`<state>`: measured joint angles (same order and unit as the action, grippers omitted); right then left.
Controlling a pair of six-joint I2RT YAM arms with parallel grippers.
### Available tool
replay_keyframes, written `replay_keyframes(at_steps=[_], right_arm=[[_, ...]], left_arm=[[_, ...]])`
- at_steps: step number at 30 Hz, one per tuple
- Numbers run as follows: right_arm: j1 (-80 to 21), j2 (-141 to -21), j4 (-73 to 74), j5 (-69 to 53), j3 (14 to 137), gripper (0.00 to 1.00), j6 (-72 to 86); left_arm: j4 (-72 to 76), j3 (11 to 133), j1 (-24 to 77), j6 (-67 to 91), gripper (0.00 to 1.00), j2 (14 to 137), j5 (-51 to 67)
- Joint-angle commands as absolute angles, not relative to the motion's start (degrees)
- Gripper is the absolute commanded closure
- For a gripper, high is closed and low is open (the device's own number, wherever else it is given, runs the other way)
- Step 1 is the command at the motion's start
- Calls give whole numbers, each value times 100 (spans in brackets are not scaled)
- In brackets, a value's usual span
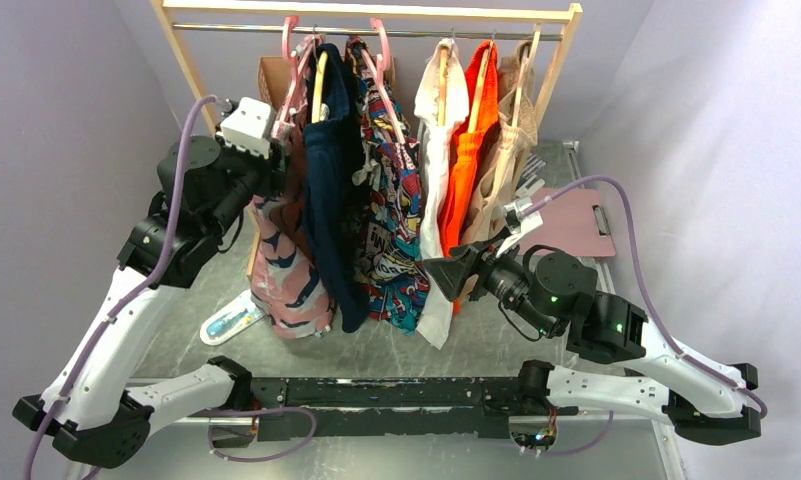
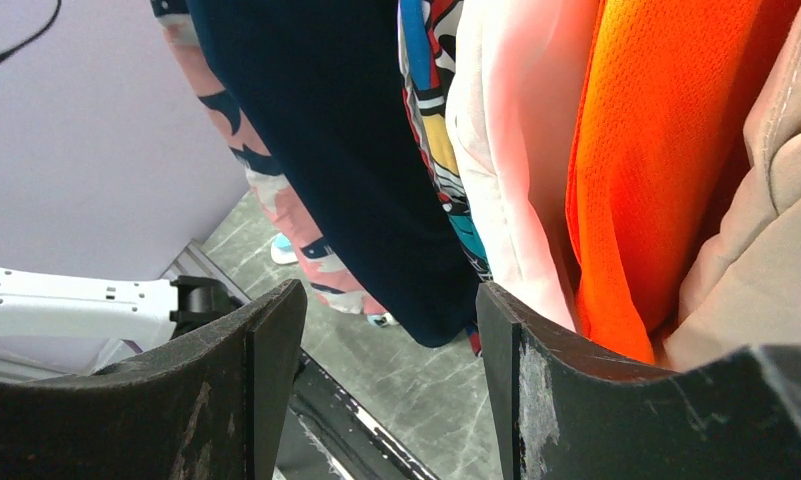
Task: Place the shorts on the hanger
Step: Reset both arms
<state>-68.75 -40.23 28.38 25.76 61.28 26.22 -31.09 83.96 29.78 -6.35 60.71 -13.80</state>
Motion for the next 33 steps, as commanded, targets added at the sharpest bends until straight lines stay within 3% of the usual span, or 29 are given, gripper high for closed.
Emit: replay_keyframes(at_steps=[1,4,5,15,23,27,30,33], right_arm=[[-6875,-3956,2928,2631,6125,33,2698],[-6875,-3911,3031,2681,6196,33,2707],[-6872,-3904,3065,2707,6217,33,2708],[-6879,-3737,3780,3448,6856,31,2490],[-6876,-4389,4612,5671,7879,25,2535],[-6873,-4912,5827,7401,8531,25,3660],[-6881,-4898,6924,7833,8819,24,5017],[-6879,-4655,7218,7835,8638,12,5269]], left_arm=[[-2717,8021,2962,-154,33,5707,-1510],[-2863,7708,2961,111,3,5295,-1780],[-2936,7654,2960,194,0,5150,-1866],[-4808,7874,2960,1267,0,3917,-2526],[-5808,7335,2958,2433,0,3322,-3512],[-6107,6930,2961,3018,0,3265,-3961],[-6341,6653,2962,3478,1,3199,-4071],[-6398,6441,2962,3734,1,3049,-4019]])
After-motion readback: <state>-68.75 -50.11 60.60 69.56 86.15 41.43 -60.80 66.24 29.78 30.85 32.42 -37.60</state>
